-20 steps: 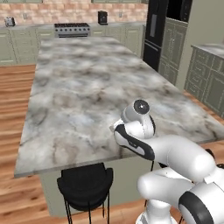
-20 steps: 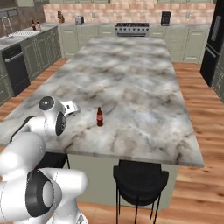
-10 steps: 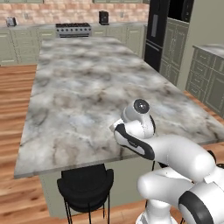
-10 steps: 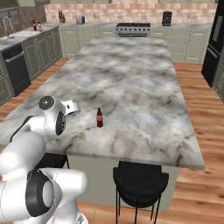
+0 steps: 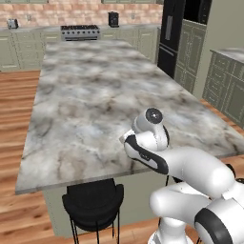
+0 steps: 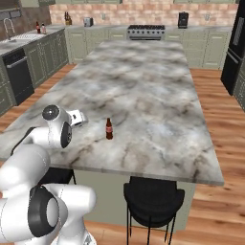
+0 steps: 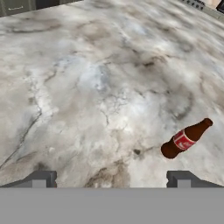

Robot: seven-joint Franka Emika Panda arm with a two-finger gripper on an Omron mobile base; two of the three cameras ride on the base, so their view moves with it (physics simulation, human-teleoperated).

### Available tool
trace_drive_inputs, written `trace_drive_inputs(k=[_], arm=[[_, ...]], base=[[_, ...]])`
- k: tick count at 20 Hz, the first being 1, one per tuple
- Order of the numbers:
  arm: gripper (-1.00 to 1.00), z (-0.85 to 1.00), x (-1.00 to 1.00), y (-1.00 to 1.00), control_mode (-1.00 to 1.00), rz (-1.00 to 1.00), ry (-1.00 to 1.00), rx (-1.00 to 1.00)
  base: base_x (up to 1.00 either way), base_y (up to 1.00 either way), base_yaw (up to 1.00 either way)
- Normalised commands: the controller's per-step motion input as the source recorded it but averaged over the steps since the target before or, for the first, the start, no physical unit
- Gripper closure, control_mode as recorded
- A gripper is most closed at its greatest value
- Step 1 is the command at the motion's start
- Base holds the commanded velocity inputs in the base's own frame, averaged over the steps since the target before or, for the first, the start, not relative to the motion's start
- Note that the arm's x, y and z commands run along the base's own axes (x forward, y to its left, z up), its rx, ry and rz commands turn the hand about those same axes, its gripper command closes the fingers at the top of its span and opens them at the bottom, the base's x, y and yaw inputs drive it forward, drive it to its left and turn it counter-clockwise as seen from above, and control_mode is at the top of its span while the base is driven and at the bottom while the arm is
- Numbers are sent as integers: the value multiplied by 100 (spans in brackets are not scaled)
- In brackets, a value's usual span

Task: Place the large bottle from the dining counter next to the other large bottle outside the sink, and place the small bottle from the dining counter next to the other small bottle inside the sink.

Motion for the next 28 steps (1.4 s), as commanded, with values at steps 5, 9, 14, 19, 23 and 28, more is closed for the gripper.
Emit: trace_drive_inputs(k=[5, 9, 14, 19, 23, 28], arm=[[-100, -5, 0, 0, -100, 0, 0, 0], [-100, -4, -1, -2, -100, -3, 0, 0], [-100, 0, 0, -22, -100, -17, 0, 0], [-100, 0, 0, -36, -100, -15, 0, 6], [-100, 0, 4, -38, -100, 0, 0, 17], [-100, 0, 4, -27, -100, 0, 5, 20]], base=[[7, 0, 0], [0, 0, 0], [0, 0, 0], [0, 0, 0], [0, 0, 0], [0, 0, 0]])
